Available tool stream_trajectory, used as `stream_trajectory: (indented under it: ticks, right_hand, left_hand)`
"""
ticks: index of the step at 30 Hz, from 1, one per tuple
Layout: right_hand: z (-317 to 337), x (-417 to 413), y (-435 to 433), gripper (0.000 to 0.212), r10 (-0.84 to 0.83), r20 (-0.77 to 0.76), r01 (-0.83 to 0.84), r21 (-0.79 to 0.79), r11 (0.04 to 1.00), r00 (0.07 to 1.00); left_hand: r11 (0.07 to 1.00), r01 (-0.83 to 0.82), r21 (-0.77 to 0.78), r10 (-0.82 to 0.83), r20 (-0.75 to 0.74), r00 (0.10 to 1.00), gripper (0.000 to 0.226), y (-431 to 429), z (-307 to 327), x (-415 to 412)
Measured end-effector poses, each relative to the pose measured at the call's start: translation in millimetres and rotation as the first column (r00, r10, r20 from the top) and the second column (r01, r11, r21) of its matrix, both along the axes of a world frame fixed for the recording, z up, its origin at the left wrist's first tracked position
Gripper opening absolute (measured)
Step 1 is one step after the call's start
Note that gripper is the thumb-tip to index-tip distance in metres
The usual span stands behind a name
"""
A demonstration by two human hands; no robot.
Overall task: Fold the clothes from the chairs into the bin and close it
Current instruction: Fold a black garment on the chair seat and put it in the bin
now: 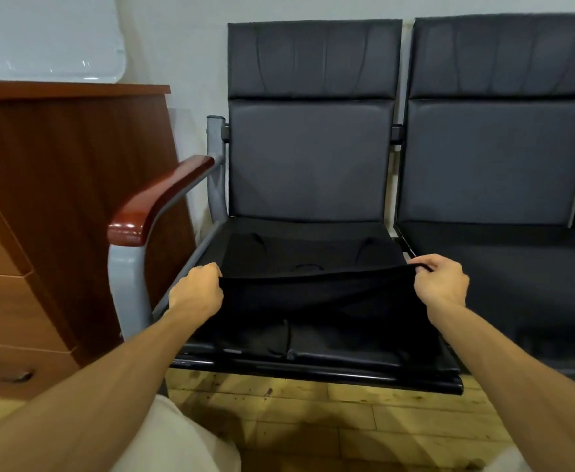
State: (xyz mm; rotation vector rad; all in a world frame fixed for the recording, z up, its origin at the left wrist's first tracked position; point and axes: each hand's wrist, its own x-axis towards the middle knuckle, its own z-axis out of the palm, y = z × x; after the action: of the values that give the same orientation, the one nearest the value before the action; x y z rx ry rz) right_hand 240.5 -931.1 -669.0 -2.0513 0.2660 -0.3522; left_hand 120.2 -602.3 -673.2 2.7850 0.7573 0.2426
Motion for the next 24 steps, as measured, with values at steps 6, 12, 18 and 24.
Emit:
stream_trajectory:
  ticks: [6, 12, 18, 24]
  right_hand:
    - [1.8, -11.3, -7.6, 0.022, 0.160, 0.065, -0.111, -0.474, 0.874, 0.985]
    - [-3.0, -21.8, -20.5, 0.013, 0.515, -0.126, -0.482, -0.590, 0.648, 0.848]
    - [0.5, -41.9, -31.0, 0.028, 0.685, -0.449, -0.796, -0.501, 0.339, 0.574]
    - [8.1, -64.9, -39.8, 0.024, 0.711, -0.616, -0.940, -0.252, 0.229, 0.339]
  left_hand:
    - [0.855, 0.106, -0.508, 0.064, 0.305, 0.950, 0.016, 7.8, -0.9, 1.6]
    - [0.651, 0.436, -0.622, -0.145, 0.462, 0.875, 0.007, 0.3, 13.1, -15.2]
    - [0.656, 0.472, -0.589, -0.337, 0.330, 0.882, 0.017, 5.8, 14.7, -35.4]
    - [0.697, 0.412, -0.586, -0.298, 0.286, 0.911, 0.015, 21.6, 11.7, -50.5]
